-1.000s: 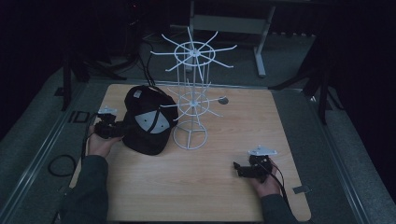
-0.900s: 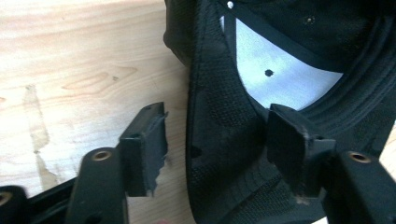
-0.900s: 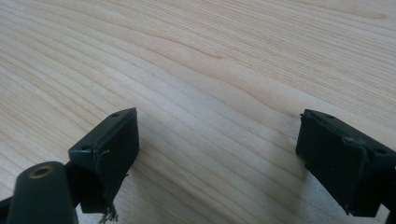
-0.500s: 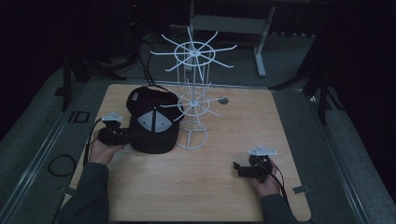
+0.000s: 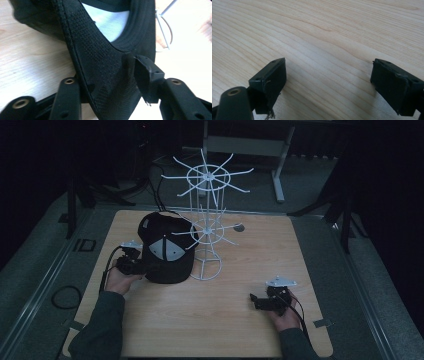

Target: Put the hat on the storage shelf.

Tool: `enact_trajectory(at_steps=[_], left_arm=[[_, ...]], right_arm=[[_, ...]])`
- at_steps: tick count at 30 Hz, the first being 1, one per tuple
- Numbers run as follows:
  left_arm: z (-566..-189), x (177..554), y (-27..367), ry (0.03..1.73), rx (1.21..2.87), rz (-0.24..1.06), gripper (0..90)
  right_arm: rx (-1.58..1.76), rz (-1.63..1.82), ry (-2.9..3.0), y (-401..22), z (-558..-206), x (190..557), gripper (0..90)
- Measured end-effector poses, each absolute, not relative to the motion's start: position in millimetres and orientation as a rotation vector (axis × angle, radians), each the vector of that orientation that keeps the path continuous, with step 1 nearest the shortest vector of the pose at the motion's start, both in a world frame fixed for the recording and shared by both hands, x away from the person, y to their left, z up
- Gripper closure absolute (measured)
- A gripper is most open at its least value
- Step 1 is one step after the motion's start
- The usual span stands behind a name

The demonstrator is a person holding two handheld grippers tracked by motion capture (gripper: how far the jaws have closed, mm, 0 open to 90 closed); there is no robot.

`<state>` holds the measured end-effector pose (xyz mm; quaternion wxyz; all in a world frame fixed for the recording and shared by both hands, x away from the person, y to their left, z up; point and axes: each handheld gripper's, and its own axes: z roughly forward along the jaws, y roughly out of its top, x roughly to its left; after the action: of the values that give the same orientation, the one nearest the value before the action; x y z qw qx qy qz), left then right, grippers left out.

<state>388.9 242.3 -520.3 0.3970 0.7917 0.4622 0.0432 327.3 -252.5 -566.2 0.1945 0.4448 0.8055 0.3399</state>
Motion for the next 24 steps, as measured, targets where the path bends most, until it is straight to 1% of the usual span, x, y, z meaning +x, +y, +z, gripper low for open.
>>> enact_trajectory(at_steps=[1,6,15,17,18,22,24], left_arm=[[-521,389,241,1.166,2.02,0.097,58.6],[-527,384,235,1.167,2.031,0.035,61.6],[-523,377,236,1.133,1.955,-0.013,75.7],[-519,373,236,1.125,1.928,-0.024,75.7],[-517,372,237,1.128,1.922,-0.025,78.1],[-515,369,239,1.157,1.911,-0.004,79.3],[-515,366,246,1.206,1.87,0.02,82.0]], right_arm=[[1.247,0.953,2.259,-253,-566,327,13.1],[1.247,0.953,2.259,-253,-566,327,13.1],[1.247,0.953,2.258,-252,-566,327,13.1],[1.247,0.953,2.258,-252,-566,327,13.1],[1.247,0.953,2.259,-253,-566,327,13.1],[1.247,0.953,2.258,-253,-566,327,13.1],[1.247,0.952,2.259,-253,-566,327,13.1]])
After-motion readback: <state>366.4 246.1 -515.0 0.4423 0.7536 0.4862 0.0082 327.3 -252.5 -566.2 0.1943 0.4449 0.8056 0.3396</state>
